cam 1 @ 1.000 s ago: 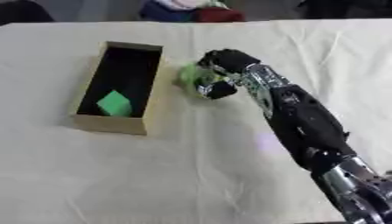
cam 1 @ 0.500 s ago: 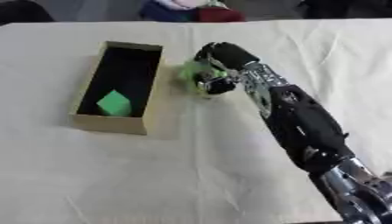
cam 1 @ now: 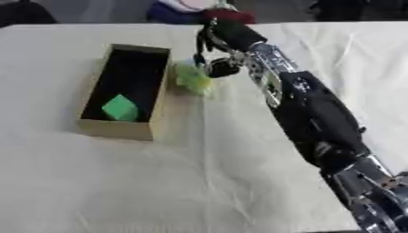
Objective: Pick up objects on the table and place them in the box.
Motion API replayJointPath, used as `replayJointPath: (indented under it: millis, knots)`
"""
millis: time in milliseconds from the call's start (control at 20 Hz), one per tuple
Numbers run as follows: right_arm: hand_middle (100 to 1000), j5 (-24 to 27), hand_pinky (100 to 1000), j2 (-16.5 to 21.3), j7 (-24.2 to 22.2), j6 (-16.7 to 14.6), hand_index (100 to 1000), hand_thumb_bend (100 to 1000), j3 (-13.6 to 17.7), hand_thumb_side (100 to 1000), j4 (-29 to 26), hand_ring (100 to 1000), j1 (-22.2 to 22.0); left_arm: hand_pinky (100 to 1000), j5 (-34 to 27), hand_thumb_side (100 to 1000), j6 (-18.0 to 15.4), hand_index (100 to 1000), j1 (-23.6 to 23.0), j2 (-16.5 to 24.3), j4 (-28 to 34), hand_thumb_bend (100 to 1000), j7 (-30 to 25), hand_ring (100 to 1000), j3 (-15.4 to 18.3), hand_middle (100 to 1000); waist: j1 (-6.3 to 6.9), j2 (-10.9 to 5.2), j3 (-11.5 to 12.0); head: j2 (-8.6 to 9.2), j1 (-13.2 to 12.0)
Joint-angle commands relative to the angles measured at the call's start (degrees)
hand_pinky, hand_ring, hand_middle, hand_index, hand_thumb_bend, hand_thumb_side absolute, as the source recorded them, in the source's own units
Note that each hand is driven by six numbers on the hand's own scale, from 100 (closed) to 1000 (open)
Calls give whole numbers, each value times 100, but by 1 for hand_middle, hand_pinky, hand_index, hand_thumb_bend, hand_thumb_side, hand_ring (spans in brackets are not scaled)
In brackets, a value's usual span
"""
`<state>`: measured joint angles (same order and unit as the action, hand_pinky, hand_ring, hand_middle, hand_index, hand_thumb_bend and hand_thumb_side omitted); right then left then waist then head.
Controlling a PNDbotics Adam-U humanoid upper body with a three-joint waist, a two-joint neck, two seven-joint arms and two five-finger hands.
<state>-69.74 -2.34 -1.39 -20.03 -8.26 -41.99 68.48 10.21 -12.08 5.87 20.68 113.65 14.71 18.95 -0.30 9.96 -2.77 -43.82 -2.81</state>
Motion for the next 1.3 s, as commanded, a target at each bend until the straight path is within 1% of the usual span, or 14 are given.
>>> replayJointPath:
  millis: [50,300,450,700,800,850,900,950,1000,1050,1100,1150,1300]
  knots:
    - [418,112,660,-84,-37,-23,576,100,-46,232,-342,605,248,738,22,768,-7,847,34,89,94,100,-31,628,51,723,22,-102,19,-29,25]
    - [421,148,661,-433,-124,-40,580,100,-169,226,-465,604,405,738,4,767,-16,847,63,87,94,100,-52,628,38,724,18,-97,80,-29,88]
    - [422,67,658,-630,-137,-19,580,100,-207,214,-494,604,434,739,-6,767,-18,847,83,82,94,100,-64,627,34,724,7,-84,125,-29,132]
    - [428,-81,662,-650,-72,16,586,100,-177,217,-491,609,462,739,9,768,-4,847,72,67,94,100,-84,625,48,725,-25,-62,145,-29,122]
    - [453,-121,673,-619,-32,58,615,100,-158,238,-507,634,449,739,15,768,-5,847,70,69,94,100,-93,625,47,725,-22,-64,135,-29,101]
    - [476,-152,689,-596,-7,89,645,100,-146,262,-516,668,437,740,16,768,-6,847,68,70,94,100,-94,625,48,725,-17,-65,128,-29,96]
    - [480,-189,691,-571,22,126,650,100,-131,267,-525,674,422,740,18,768,-6,847,64,71,94,100,-94,625,50,725,-12,-67,121,-29,94]
    - [527,-235,709,-536,54,172,698,100,-111,299,-537,726,410,740,21,768,-5,847,59,73,94,100,-96,625,52,726,-7,-69,111,-29,90]
    - [537,-291,713,-497,87,221,709,100,-91,307,-551,735,401,740,24,768,-6,847,54,75,94,100,-97,625,53,726,-2,-70,101,-29,86]
    - [584,-349,730,-453,116,270,750,100,-68,331,-566,761,391,740,26,767,-6,847,51,77,94,100,-101,625,52,726,2,-70,91,-29,82]
    - [603,-405,737,-404,138,317,769,100,-41,343,-584,772,381,740,29,767,-6,847,49,79,94,100,-106,625,51,726,5,-70,81,-29,76]
    - [649,-452,756,-360,150,355,798,100,-20,360,-602,796,372,740,32,767,-6,847,46,80,94,100,-111,625,51,726,7,-70,73,-29,69]
    - [704,-597,786,-192,87,411,821,100,15,386,-645,827,357,740,39,767,-2,847,38,84,94,100,-123,624,52,726,8,-69,48,-29,38]
